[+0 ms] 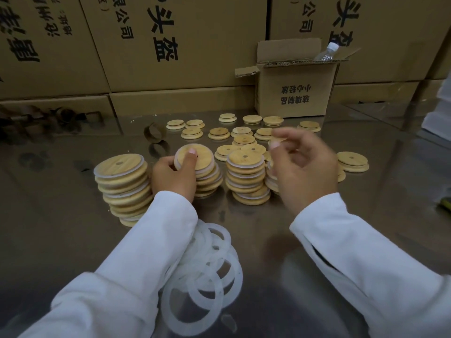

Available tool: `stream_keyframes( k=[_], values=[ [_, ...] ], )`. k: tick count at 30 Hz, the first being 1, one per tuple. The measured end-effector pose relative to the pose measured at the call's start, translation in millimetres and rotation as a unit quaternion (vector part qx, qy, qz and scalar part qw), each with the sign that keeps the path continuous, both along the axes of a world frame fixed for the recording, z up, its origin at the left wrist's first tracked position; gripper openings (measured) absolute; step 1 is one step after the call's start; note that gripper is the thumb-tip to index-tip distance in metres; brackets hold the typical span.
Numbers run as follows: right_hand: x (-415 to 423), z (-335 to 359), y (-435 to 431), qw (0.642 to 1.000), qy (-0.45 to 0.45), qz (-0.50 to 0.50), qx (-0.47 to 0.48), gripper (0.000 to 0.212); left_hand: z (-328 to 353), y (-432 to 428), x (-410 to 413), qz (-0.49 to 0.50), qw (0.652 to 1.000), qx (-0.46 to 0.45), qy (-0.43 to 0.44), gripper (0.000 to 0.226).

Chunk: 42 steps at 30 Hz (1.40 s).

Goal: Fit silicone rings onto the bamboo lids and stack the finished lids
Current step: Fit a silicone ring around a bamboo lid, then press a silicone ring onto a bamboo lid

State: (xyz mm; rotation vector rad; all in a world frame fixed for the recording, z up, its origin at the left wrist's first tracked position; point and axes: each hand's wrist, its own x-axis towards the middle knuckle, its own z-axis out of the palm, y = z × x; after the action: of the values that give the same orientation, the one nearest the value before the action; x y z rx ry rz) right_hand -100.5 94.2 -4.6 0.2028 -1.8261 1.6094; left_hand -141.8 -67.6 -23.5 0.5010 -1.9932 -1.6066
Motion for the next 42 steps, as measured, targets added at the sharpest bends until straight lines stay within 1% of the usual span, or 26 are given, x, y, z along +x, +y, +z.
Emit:
stream_keyframes(
  k=[2,3,4,6,8,10,12,14,16,19,21,22,25,28,30,31,34,36,38,39,40,42],
  values=[
    [-9.8,3.0,12.8,0.996,0.05,-0.074,-0.024,0.027,-2.4,0.7,-1.0,-0.015,1.0,-0.001,-0.016,0.038],
    [-16.3,3.1,21.7,0.992,0.054,-0.116,-0.022,0.026,-2.7,0.8,-1.4,-0.02,1.0,0.002,-0.024,0.039],
    [-23.1,2.2,31.8,0.987,0.04,-0.155,-0.012,0.025,-2.2,1.1,-1.2,-0.023,0.999,0.003,-0.031,0.04],
    [-34.8,-2.4,54.2,0.976,-0.042,-0.213,0.023,0.029,0.1,2.6,-0.2,-0.031,0.999,-0.003,-0.042,0.045],
    [-43.6,-12.2,74.8,0.952,-0.158,-0.25,0.075,0.035,3.0,6.1,3.2,-0.034,0.998,-0.019,-0.041,0.051],
    [-48.4,-20.7,86.1,0.92,-0.26,-0.252,0.148,0.039,6.2,10.2,9.9,-0.033,0.998,-0.043,-0.023,0.054],
    [-50.7,-26.5,88.1,0.887,-0.322,-0.232,0.236,0.037,9.0,14.8,18.0,-0.043,0.994,-0.096,0.0,0.055],
    [-51.4,-28.5,85.7,0.857,-0.338,-0.229,0.314,0.032,11.1,18.4,24.6,-0.058,0.989,-0.136,0.028,0.054],
    [-52.3,-28.6,84.0,0.842,-0.332,-0.245,0.349,0.03,12.5,20.0,29.7,-0.077,0.985,-0.143,0.052,0.049],
    [-53.8,-28.7,84.1,0.84,-0.341,-0.254,0.336,0.037,13.1,18.9,36.6,-0.089,0.981,-0.131,0.108,0.028],
    [-55.5,-28.7,85.5,0.828,-0.355,-0.264,0.346,0.043,16.8,17.7,41.0,-0.091,0.979,-0.119,0.138,0.011],
    [-56.0,-28.4,85.9,0.817,-0.362,-0.273,0.356,0.045,18.8,17.2,42.5,-0.107,0.979,-0.1,0.146,0.008],
    [-55.4,-26.7,86.8,0.794,-0.38,-0.297,0.37,0.053,22.4,16.8,46.6,-0.192,0.972,-0.044,0.126,0.019],
    [-51.8,-20.7,90.3,0.782,-0.381,-0.313,0.381,0.057,21.3,18.0,50.9,-0.255,0.961,-0.062,0.086,0.017],
    [-47.9,-14.7,91.9,0.787,-0.342,-0.332,0.391,0.063,21.2,17.9,52.1,-0.27,0.958,-0.057,0.077,0.017],
    [-45.7,-11.8,90.8,0.8,-0.296,-0.346,0.39,0.065,21.2,17.4,52.1,-0.277,0.957,-0.051,0.072,0.016],
    [-33.8,-2.5,78.1,0.864,-0.093,-0.359,0.341,0.065,22.1,16.9,52.5,-0.3,0.952,-0.029,0.051,0.014],
    [-22.7,2.8,61.2,0.887,0.043,-0.322,0.33,0.064,22.9,16.0,51.9,-0.311,0.95,-0.01,0.037,0.011],
    [-11.3,3.1,40.4,0.89,0.153,-0.252,0.347,0.061,24.2,13.6,51.7,-0.318,0.948,0.007,0.024,0.011],
    [-5.5,1.4,29.0,0.888,0.185,-0.214,0.362,0.06,24.8,11.8,51.8,-0.321,0.947,0.015,0.02,0.013],
    [-0.8,-0.7,18.3,0.886,0.204,-0.179,0.377,0.061,25.2,9.9,51.7,-0.328,0.944,0.02,0.018,0.017],
    [6.4,-5.4,-0.4,0.884,0.213,-0.123,0.397,0.062,25.0,6.2,53.1,-0.341,0.94,0.006,0.029,0.03]
  ],
)
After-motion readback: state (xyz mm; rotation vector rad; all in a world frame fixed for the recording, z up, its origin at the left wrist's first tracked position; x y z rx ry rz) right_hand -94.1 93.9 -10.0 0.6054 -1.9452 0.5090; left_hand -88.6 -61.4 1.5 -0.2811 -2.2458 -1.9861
